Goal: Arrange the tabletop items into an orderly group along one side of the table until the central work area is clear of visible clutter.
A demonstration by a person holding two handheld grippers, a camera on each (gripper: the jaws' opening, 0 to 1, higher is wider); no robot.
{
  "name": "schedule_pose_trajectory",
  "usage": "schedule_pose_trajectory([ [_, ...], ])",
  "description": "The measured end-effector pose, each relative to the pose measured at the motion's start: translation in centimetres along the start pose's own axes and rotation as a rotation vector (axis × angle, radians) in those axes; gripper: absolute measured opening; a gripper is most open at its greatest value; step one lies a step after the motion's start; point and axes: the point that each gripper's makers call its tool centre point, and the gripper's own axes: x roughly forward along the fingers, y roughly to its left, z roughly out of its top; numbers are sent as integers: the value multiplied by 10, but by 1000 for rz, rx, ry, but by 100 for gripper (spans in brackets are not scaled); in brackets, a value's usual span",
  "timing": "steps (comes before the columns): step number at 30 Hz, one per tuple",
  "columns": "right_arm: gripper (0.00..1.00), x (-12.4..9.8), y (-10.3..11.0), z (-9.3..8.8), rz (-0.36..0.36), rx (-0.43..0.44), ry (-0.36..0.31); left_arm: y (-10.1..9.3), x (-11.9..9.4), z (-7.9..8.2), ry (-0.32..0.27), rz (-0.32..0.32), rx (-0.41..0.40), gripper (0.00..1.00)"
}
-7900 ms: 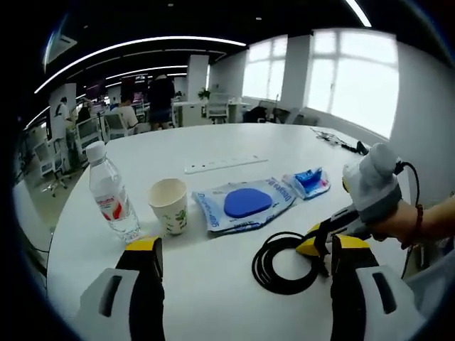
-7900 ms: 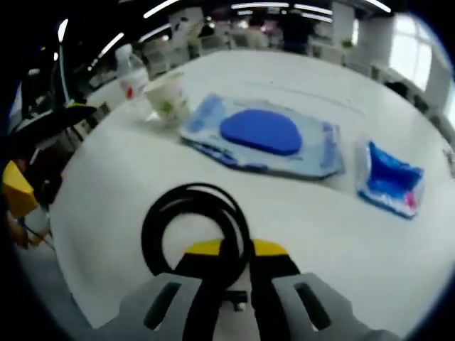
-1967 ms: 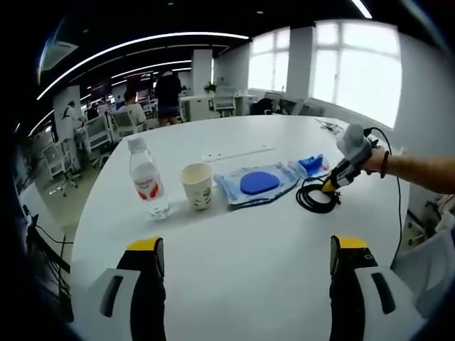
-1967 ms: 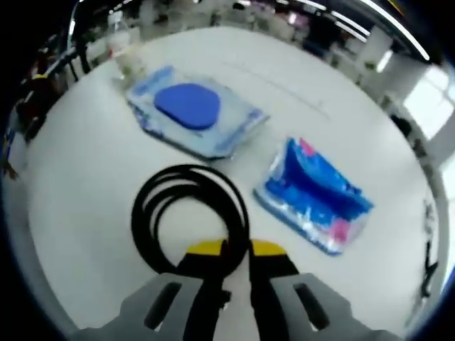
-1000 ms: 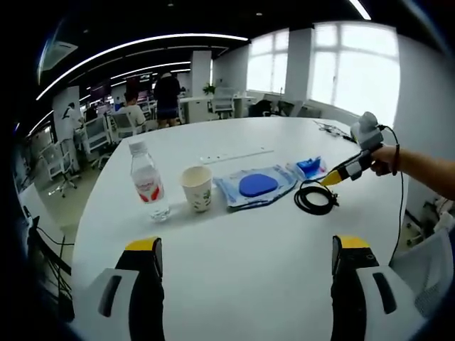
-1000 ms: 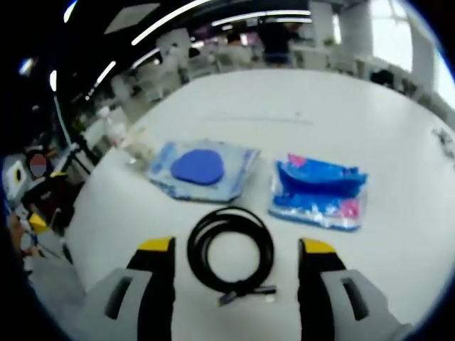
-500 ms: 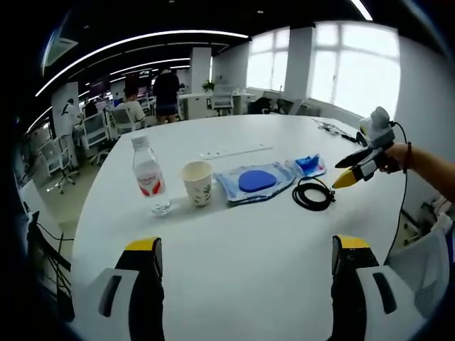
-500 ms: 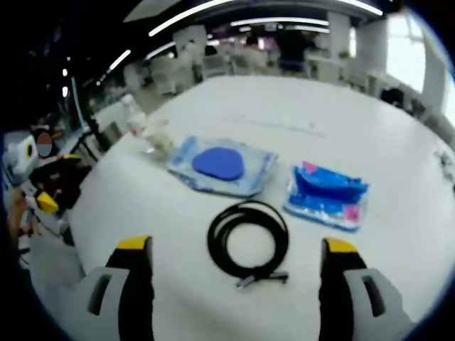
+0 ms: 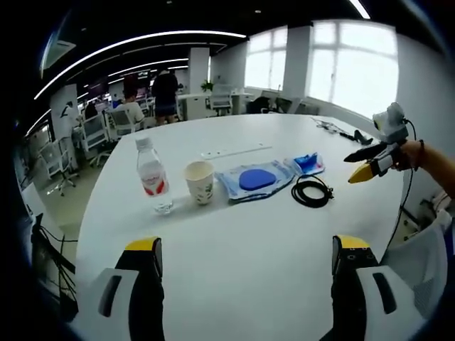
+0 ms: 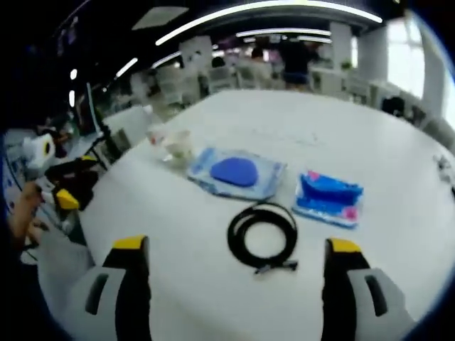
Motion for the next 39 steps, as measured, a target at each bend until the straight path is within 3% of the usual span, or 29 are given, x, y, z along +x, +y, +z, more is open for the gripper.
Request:
schedule_pose_trajectory([
  [8, 100, -24, 21, 4, 24, -42, -48, -5, -10, 1, 2, -10, 19, 100],
  [16, 100, -45, 26, 1, 15, -51, -83, -8, -24, 3, -31, -34, 3, 100],
  [25, 100, -67, 37, -14, 8, -96, -105, -10, -35, -3, -21, -26, 15, 100],
  [29, 100, -76, 44, -22, -3, -127, -116, -11, -41, 0, -49, -25, -6, 100],
  [39, 100, -86, 55, -42, -7, -67, -140, -9, -56, -8, -47, 0, -10, 99],
])
